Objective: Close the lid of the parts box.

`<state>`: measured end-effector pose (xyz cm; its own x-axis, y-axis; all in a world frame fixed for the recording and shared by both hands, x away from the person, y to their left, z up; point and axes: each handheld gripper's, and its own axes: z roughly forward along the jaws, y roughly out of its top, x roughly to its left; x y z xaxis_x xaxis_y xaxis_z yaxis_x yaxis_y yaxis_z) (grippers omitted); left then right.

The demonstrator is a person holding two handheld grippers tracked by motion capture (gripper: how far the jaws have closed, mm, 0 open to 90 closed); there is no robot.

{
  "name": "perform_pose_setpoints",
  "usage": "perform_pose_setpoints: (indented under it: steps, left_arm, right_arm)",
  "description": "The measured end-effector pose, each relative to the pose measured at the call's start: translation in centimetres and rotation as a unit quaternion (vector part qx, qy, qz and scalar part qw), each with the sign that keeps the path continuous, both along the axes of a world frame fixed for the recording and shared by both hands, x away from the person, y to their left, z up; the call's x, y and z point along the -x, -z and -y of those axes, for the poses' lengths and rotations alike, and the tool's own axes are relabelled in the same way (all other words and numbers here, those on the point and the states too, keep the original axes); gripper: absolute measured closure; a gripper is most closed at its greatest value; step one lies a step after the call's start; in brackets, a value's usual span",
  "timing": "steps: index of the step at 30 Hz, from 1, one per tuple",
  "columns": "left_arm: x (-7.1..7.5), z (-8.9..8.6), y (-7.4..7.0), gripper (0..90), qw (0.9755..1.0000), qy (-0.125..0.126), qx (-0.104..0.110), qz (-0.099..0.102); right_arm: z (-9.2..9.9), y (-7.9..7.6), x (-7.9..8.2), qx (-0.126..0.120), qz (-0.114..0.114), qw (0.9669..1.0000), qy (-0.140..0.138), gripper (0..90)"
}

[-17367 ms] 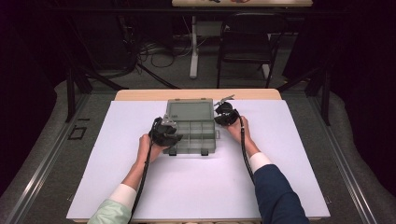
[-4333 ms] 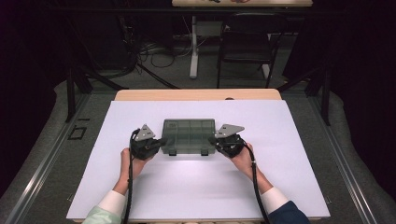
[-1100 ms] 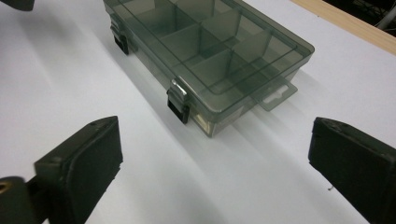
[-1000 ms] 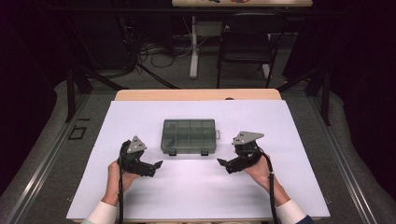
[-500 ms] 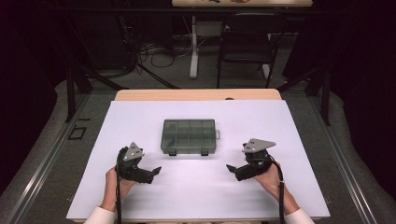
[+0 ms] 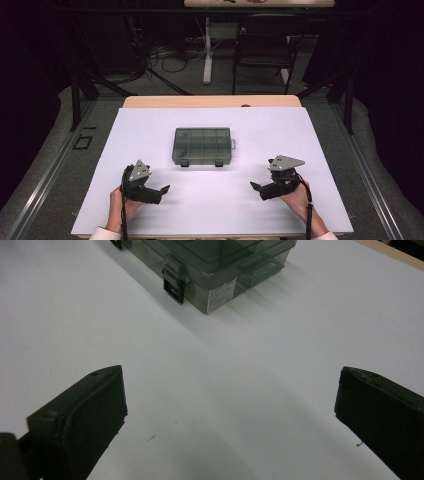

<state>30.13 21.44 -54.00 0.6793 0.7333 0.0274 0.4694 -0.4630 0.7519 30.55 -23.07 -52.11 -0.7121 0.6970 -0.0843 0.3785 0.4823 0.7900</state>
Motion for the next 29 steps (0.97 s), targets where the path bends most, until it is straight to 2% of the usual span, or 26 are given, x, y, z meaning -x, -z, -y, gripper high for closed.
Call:
perform_pose_setpoints:
  steps: [14,29]
  left_arm:
    - [0.9,-0.5,0.4,0.0,0.9999,-0.006,0.008,-0.005]
    - [1.2,-0.1,0.7,0.0,1.0000,-0.001,-0.001,-0.009]
  right_arm:
    - [1.7,0.7,1.4,-0.003,-0.003,0.9998,0.019,0.0]
    - [2.7,1.3,2.4,-0.006,-0.001,0.9995,0.030,0.0]
